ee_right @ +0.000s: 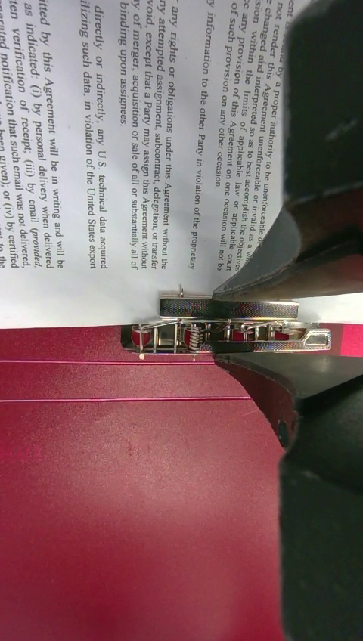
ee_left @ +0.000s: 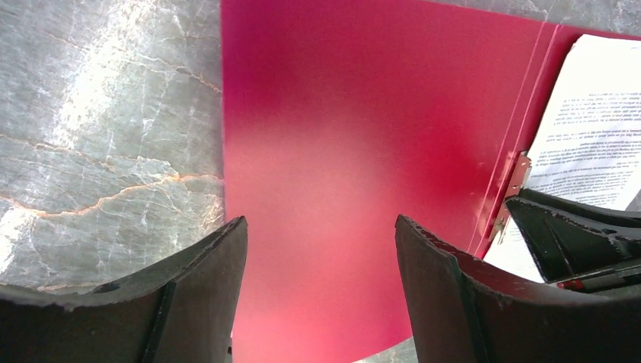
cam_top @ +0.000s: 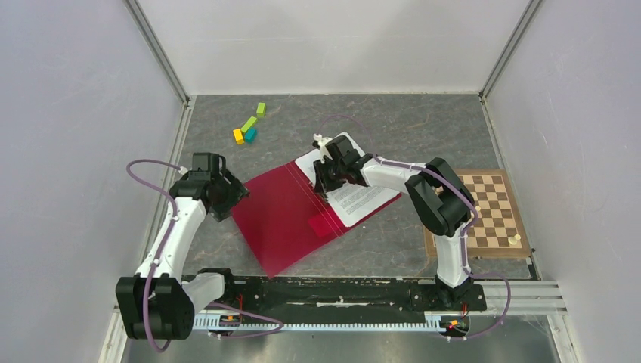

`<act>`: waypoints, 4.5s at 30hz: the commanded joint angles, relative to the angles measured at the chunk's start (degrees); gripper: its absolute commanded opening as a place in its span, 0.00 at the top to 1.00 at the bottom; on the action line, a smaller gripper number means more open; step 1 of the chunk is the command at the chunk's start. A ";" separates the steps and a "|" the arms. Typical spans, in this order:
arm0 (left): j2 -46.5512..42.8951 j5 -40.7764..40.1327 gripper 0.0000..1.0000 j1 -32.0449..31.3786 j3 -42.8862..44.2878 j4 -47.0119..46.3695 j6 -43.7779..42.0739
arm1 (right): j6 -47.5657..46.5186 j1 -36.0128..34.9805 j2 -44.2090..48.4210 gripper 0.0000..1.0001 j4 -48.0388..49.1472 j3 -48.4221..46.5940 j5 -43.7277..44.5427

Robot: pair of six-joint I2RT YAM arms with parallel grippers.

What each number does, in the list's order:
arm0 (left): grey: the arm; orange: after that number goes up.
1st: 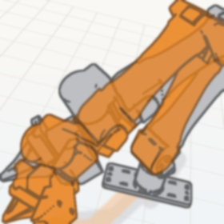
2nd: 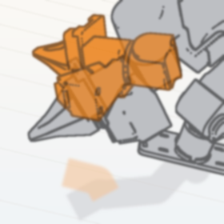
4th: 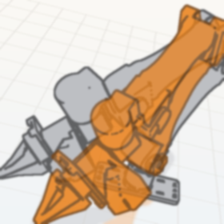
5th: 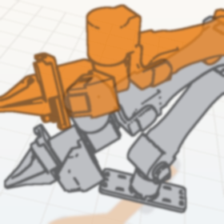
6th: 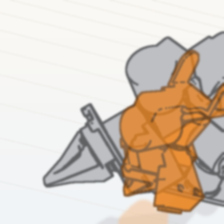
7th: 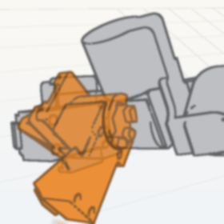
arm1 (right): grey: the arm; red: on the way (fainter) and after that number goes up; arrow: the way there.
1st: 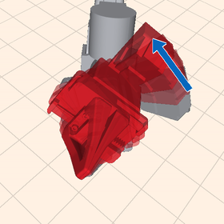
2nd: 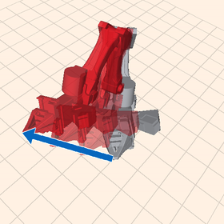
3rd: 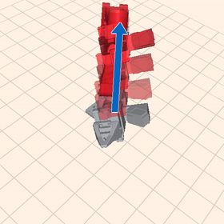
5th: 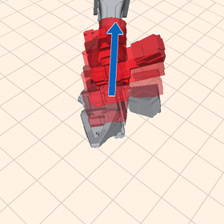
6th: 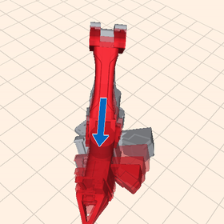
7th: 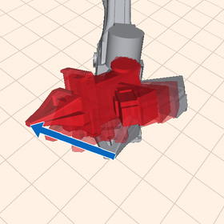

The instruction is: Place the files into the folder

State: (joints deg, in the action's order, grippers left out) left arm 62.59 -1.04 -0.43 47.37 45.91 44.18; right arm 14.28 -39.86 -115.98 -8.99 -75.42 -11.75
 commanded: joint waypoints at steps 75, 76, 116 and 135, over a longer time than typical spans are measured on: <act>13.26 16.67 0.73 -16.03 7.44 -22.50 18.89 | 28.40 1.61 23.00 0.77 23.57 24.44 -0.06; 13.55 16.10 0.73 -17.00 7.70 -22.53 19.18 | 26.72 2.41 25.09 0.72 21.20 25.06 2.04; 26.78 -3.16 0.35 -37.37 25.62 -10.72 2.35 | 11.25 7.08 48.38 0.02 4.47 30.88 20.34; 5.33 -18.96 0.20 -37.37 22.59 -1.57 -11.13 | 10.00 7.06 51.26 0.02 2.09 28.05 23.02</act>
State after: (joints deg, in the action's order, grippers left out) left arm 70.02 -16.23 -37.74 71.96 43.72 37.15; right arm 25.50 -32.88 -66.72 -7.18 -44.91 9.58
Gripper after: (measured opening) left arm 0.792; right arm 0.979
